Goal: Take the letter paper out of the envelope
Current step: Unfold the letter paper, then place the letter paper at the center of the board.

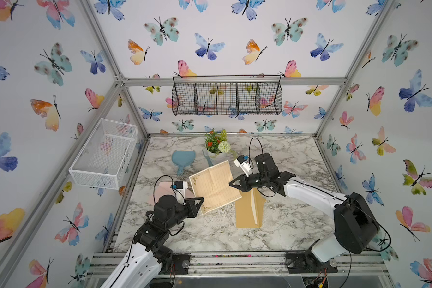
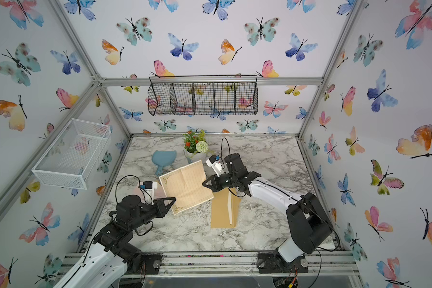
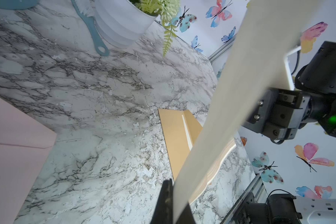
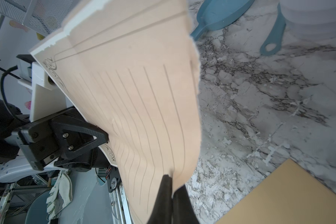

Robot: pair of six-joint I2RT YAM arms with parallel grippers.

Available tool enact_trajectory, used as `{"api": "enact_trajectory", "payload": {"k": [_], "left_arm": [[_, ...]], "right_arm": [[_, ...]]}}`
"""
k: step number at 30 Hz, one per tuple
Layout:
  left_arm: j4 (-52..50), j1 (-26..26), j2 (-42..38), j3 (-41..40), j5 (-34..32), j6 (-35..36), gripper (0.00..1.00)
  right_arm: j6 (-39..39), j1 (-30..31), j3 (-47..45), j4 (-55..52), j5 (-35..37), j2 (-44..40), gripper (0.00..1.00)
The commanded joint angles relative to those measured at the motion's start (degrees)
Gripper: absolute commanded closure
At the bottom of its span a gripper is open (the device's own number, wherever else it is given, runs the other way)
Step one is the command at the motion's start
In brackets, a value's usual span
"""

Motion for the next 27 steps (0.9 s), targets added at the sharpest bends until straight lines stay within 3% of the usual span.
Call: {"api": "enact_trajectory", "payload": {"k": [1,4,6,10,14,21,27], "left_arm": [[-4.6,0.8,-0.6,-0.6,-6.3,-0.4,0.76],[-4.9,0.8,0.5,-0.8,-8.2,-1.3,0.48],[-5.6,0.8,1.4,-0.8,-10.0,-1.9,0.40],[-8.9,0.7,2.2,0.4,-14.0,-1.9,0.40],[-7.4,0.8,0.8,0.3,-13.3,-2.0,0.41],[-2.5,0.8,1.4,-0.8,-8.8,-3.0,0.42],[6.6,0.8,6.5,-2.9,-2.1,-3.7,0.46]], "right_arm": [[-0.6,-3.2,-0.9,0.0,0.2,-0.1,0.98],[0.8,-3.2,0.0,0.6,-3.0,2.7,0.98],[1.7,-3.1,0.4,1.7,-4.2,4.2,0.98],[1.9,-3.1,0.5,2.8,-4.7,6.5,0.98],[4.2,-2.7,0.2,7.2,-7.0,10.1,0.98],[6.9,-1.8,1.5,12.3,-10.4,15.5,0.98],[8.6,-1.5,1.3,16.2,-12.3,20.6,0.98]]}}
